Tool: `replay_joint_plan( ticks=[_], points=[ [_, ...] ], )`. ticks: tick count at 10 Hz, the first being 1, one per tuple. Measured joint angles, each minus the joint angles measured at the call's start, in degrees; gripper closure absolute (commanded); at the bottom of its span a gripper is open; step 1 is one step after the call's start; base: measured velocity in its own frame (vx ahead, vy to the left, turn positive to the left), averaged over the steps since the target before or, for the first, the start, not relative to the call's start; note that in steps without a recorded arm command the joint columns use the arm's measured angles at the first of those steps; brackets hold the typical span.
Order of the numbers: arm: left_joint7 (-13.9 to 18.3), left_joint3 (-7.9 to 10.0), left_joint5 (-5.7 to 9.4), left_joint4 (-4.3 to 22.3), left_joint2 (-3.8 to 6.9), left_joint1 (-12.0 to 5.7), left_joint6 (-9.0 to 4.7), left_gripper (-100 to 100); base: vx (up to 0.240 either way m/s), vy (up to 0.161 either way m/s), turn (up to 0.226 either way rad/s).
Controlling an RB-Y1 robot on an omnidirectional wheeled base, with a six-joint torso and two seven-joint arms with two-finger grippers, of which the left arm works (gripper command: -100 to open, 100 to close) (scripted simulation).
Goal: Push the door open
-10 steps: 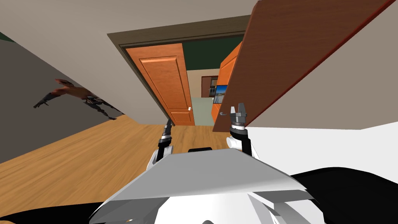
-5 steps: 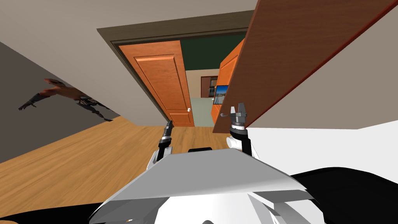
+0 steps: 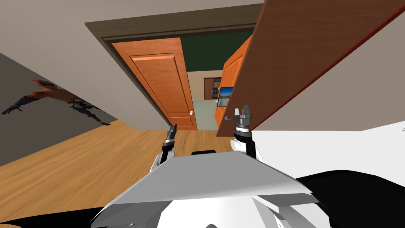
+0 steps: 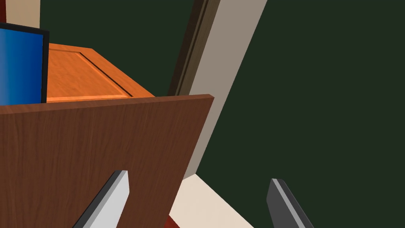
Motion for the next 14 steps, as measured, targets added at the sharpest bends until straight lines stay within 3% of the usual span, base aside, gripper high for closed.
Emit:
replay_joint_plan(
  ticks=[4, 7, 14],
  points=[
    [-4.5, 2.17, -3.5, 6.6, 0.48, -1.71, -1.99, -100, 0.137, -0.01, -0.033],
    [-7.5, 3.23, -5.89, 9.8, 0.3, -2.6, -2.62, -100, 0.116, -0.009, -0.024],
    [-13.9, 6.15, -10.75, 19.0, 0.25, -4.85, -5.72, -100, 0.115, -0.005, -0.027]
  ],
)
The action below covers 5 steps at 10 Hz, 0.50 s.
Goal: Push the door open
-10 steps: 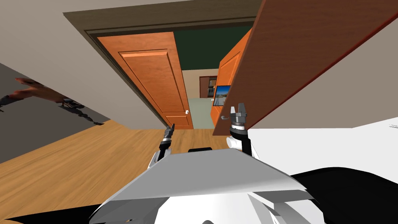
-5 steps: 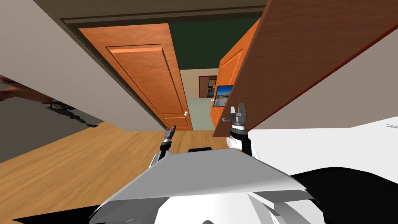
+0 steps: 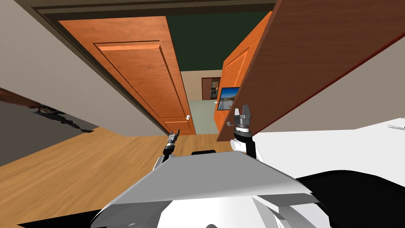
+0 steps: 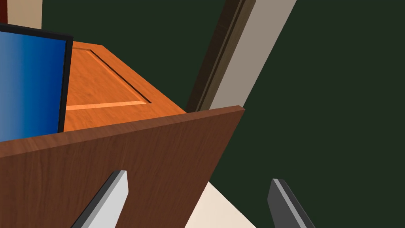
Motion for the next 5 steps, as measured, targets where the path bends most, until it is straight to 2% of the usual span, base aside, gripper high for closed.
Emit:
replay_joint_plan(
  ticks=[2, 4, 5],
  points=[
    [-1.3, 0.52, -1.33, 1.3, -0.02, -0.68, 0.23, -100, 0.079, -0.003, -0.015],
    [-2.4, 1.13, -1.85, 3.6, 0.04, -1.22, -0.81, -100, 0.076, 0.005, -0.027],
    [-3.5, 1.63, -2.63, 5.4, -0.15, -1.64, -1.55, -100, 0.166, 0.002, -0.046]
  ],
)
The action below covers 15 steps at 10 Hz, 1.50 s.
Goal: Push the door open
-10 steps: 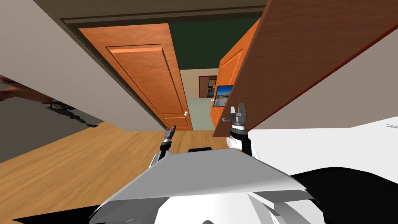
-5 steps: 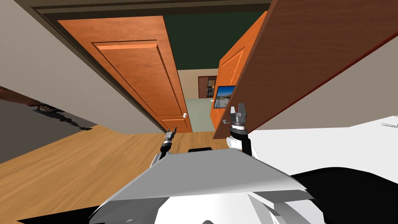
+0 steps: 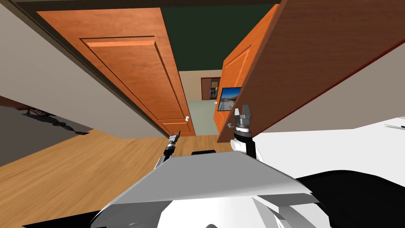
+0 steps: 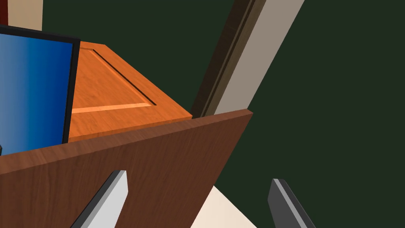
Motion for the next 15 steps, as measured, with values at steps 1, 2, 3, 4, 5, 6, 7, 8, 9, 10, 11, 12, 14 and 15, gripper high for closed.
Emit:
replay_joint_plan(
  ticks=[1, 2, 3, 4, 5, 6, 7, 8, 9, 10, 11, 12, 14, 15],
  points=[
    [-1.4, 0.66, -0.93, 2.2, -0.12, -0.51, -0.9, -100, 0.199, 0.001, -0.039],
    [-2.6, 1.06, -2.08, 3.0, -0.39, -0.57, -1.04, -100, 0.169, -0.003, -0.024],
    [-3.6, 1.49, -2.81, 4.4, -0.42, -1.1, -1.25, -100, 0.123, -0.005, -0.013],
    [-4.3, 1.84, -3.31, 5.6, -0.34, -1.52, -1.53, -100, 0.118, 0.007, -0.03],
    [-5.1, 2.24, -4.05, 6.8, -0.45, -1.85, -1.85, -100, 0.108, -0.001, -0.029],
    [-5.9, 2.56, -4.69, 7.7, -0.61, -2.02, -2.13, -100, 0.088, -0.017, -0.012],
    [-6.6, 2.88, -5.14, 8.8, -0.67, -2.45, -2.45, -100, 0.105, 0.002, -0.018],
    [-7.5, 3.32, -5.68, 10.4, -0.69, -3.01, -2.94, -100, 0.144, 0.03, -0.041],
    [-8.5, 3.67, -6.69, 11.2, -1.05, -3.09, -3.07, -100, 0.137, -0.001, -0.028],
    [-9.3, 4.06, -7.24, 12.5, -1.11, -3.5, -3.43, -100, 0.135, -0.01, -0.018],
    [-10.0, 4.43, -7.86, 13.6, -1.14, -3.77, -3.77, -100, 0.125, 0.004, -0.022],
    [-10.8, 4.83, -8.38, 14.9, -1.25, -4.09, -4.27, -100, 0.117, -0.007, -0.025],
    [-11.9, 5.22, -9.03, 16.3, -1.52, -4.49, -4.76, -100, 0.089, 0.0, -0.015],
    [-12.0, 5.3, -8.97, 16.4, -1.43, -4.66, -4.66, -100, 0.151, -0.002, -0.033]
  ],
)
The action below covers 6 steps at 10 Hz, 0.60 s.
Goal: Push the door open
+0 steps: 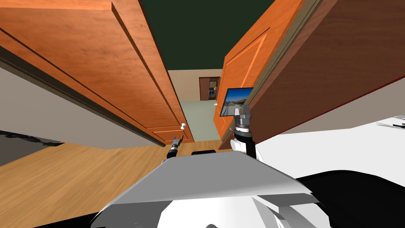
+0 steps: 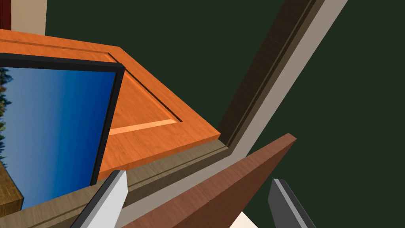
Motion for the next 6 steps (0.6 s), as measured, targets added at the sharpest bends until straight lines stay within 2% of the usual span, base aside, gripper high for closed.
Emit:
replay_joint_plan(
  ticks=[6],
  points=[
    [-0.9, 0.42, 0.23, 0.6, -0.34, -0.93, 0.89, -100, 0.196, 0.014, -0.024]
  ],
)
